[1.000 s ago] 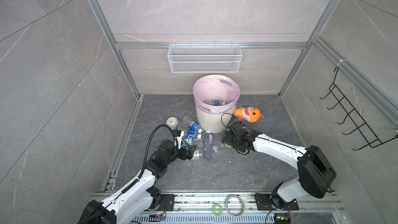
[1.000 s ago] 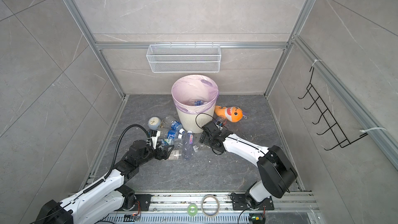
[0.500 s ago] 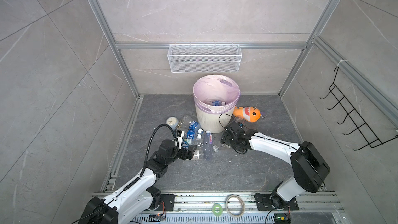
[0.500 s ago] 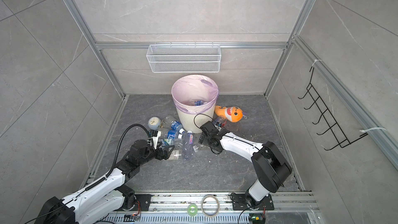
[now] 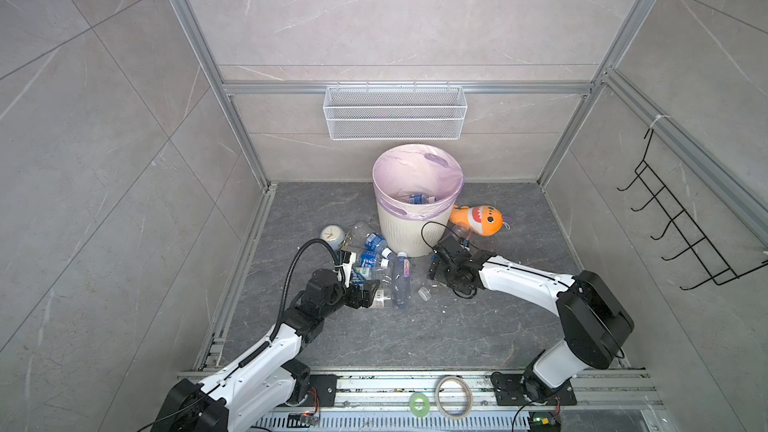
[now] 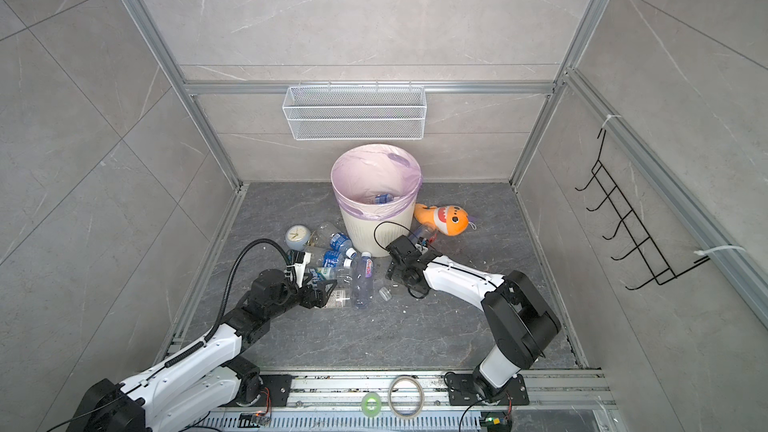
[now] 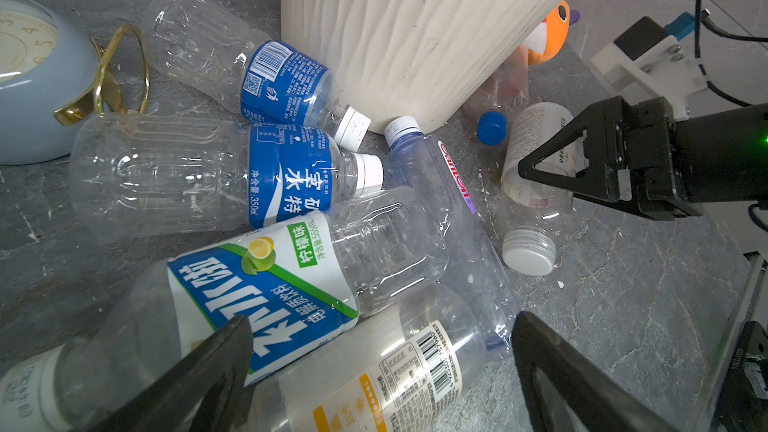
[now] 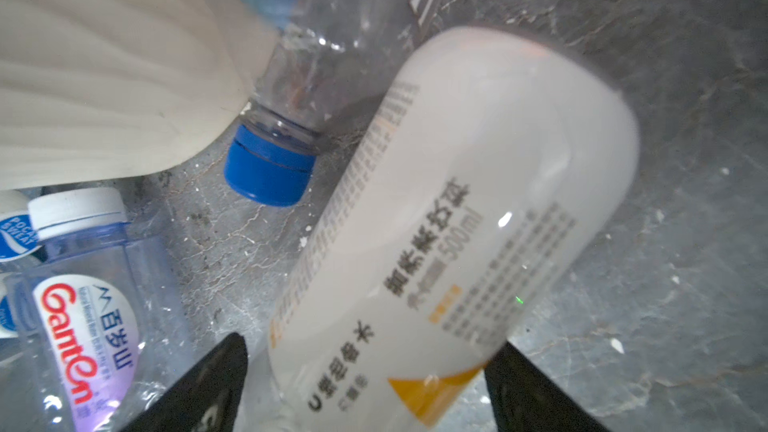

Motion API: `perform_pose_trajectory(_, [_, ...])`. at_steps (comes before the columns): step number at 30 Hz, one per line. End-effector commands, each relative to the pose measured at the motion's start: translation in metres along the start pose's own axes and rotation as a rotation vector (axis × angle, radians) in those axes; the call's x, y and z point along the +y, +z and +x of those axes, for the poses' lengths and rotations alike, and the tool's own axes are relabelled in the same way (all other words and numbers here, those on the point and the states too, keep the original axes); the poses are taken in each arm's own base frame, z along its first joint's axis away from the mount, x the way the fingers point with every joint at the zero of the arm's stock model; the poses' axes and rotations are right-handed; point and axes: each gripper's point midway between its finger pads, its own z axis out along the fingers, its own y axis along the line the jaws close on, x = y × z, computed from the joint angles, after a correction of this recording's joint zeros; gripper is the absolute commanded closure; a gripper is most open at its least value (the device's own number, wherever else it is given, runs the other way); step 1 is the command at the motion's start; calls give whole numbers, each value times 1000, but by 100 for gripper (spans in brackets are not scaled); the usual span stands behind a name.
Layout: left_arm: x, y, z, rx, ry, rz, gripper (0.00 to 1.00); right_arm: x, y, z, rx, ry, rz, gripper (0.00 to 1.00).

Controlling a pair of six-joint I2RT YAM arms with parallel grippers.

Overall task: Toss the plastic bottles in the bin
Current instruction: 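Lower the right gripper onto the white bottle with yellow mark and close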

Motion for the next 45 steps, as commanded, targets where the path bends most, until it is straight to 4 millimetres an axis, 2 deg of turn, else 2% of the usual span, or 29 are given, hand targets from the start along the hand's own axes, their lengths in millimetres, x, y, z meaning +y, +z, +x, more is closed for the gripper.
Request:
perform_pose_trajectory(1, [-11,-1,-17,-47,28,38,1,-18,-8,3,-21,-34,51,14])
perform_pose_trajectory(15, [-11,-1,-16,-44,26,39,1,-53,-22,3,-56,-141,158,16])
perform_pose_trajectory(23, [-11,0,-16,-40,26,41,1,-43,-16,7,-43,-177,105,16])
perform_pose_trajectory(45, [-10,1,-16,-37,25,39,1,-35,5,4,-19,-332,136,17])
